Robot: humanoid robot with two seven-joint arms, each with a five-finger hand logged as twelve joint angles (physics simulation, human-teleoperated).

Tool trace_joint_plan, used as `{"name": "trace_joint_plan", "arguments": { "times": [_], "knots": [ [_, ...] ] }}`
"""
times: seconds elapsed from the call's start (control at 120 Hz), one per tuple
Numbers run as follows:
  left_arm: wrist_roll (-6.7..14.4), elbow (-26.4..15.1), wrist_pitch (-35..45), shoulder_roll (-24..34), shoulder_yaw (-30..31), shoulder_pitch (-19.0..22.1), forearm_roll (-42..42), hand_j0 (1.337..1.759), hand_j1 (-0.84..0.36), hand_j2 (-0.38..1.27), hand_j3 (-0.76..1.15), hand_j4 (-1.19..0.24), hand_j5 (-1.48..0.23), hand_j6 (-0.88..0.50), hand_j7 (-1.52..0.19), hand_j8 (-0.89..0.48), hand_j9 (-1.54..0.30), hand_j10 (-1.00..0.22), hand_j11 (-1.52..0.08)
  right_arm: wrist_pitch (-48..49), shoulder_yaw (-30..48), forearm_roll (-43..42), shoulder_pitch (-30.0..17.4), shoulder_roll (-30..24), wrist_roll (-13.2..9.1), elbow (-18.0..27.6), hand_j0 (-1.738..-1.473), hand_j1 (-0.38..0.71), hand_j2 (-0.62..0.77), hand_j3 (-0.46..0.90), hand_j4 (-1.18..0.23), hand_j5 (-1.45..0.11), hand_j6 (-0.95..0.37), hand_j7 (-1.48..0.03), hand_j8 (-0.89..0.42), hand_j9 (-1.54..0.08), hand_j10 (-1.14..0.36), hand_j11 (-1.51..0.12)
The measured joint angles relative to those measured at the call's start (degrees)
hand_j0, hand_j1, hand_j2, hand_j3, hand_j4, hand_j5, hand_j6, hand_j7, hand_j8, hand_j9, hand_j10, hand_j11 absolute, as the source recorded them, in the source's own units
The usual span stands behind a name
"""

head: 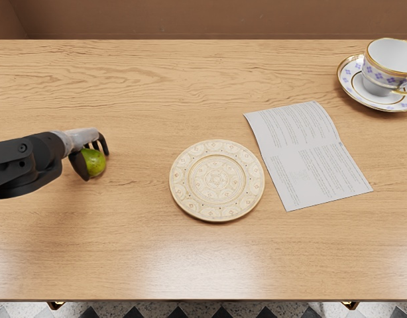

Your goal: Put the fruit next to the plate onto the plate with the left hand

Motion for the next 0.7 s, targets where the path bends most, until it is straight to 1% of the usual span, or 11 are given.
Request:
{"name": "trace_joint_plan", "arguments": {
  "times": [0.2, 0.325, 0.442, 0.567, 0.633, 0.675, 0.7],
  "knots": [
    [0.0, 0.1, -0.4, 0.0, 0.0, -0.1, -0.1, 1.656, -0.21, 0.17, 0.00, -0.53, -0.70, -0.45, -0.70, -0.43, -0.70, -0.53, -0.70, 0.0, 0.0, 0.0, 0.0, 0.0, 0.0, 0.0, -1.658, -0.32, -0.01, 0.00, -0.03, -0.03, -0.03, -0.03, -0.03, -0.03, -0.03, -0.03],
    [0.0, 0.1, -0.9, 0.0, 0.0, -0.1, -0.5, 1.655, -0.22, 0.17, 0.00, -0.56, -0.72, -0.43, -0.73, -0.41, -0.74, -0.56, -0.73, 0.0, 0.0, 0.0, 0.0, 0.0, 0.0, -0.1, -1.658, -0.32, -0.01, 0.00, -0.03, -0.03, -0.03, -0.03, -0.03, -0.03, -0.03, -0.03],
    [0.0, 0.2, -1.4, 0.1, -0.1, -0.3, -1.8, 1.654, -0.22, 0.19, 0.00, -0.59, -0.75, -0.43, -0.77, -0.42, -0.78, -0.59, -0.78, 0.0, 0.0, 0.0, 0.0, 0.0, 0.0, -0.1, -1.658, -0.32, -0.01, 0.00, -0.03, -0.03, -0.03, -0.03, -0.03, -0.03, -0.03, -0.03],
    [0.0, 0.2, -1.6, 0.1, -0.1, -0.3, -2.4, 1.653, -0.21, 0.19, 0.00, -0.58, -0.79, -0.41, -0.81, -0.40, -0.82, -0.62, -0.82, 0.0, 0.0, 0.0, 0.0, 0.0, 0.0, -0.2, -1.658, -0.32, -0.01, 0.00, -0.03, -0.03, -0.03, -0.03, -0.03, -0.03, -0.03, -0.03],
    [0.0, 0.2, -1.7, 0.0, -0.2, -0.4, -2.6, 1.654, -0.23, 0.24, 0.00, -0.58, -0.82, -0.41, -0.83, -0.39, -0.84, -0.63, -0.84, 0.0, 0.0, 0.0, 0.0, 0.0, 0.0, -0.2, -1.658, -0.32, -0.01, 0.00, -0.03, -0.03, -0.03, -0.03, -0.03, -0.03, -0.03, -0.03],
    [0.0, 0.2, -1.7, 0.0, -0.2, -0.6, -2.8, 1.654, -0.25, 0.29, 0.00, -0.55, -0.83, -0.38, -0.84, -0.37, -0.85, -0.60, -0.85, 0.0, 0.0, 0.0, 0.0, 0.0, 0.0, -0.3, -1.658, -0.32, -0.01, 0.00, -0.03, -0.03, -0.03, -0.03, -0.03, -0.03, -0.03, -0.03],
    [0.0, 0.2, -1.8, 0.0, -0.2, -0.7, -3.0, 1.654, -0.26, 0.27, 0.00, -0.55, -0.84, -0.38, -0.85, -0.36, -0.86, -0.60, -0.85, 0.0, 0.0, 0.0, 0.0, 0.0, 0.0, -0.3, -1.658, -0.32, -0.01, 0.00, -0.03, -0.03, -0.03, -0.03, -0.03, -0.03, -0.03, -0.03]
  ]
}}
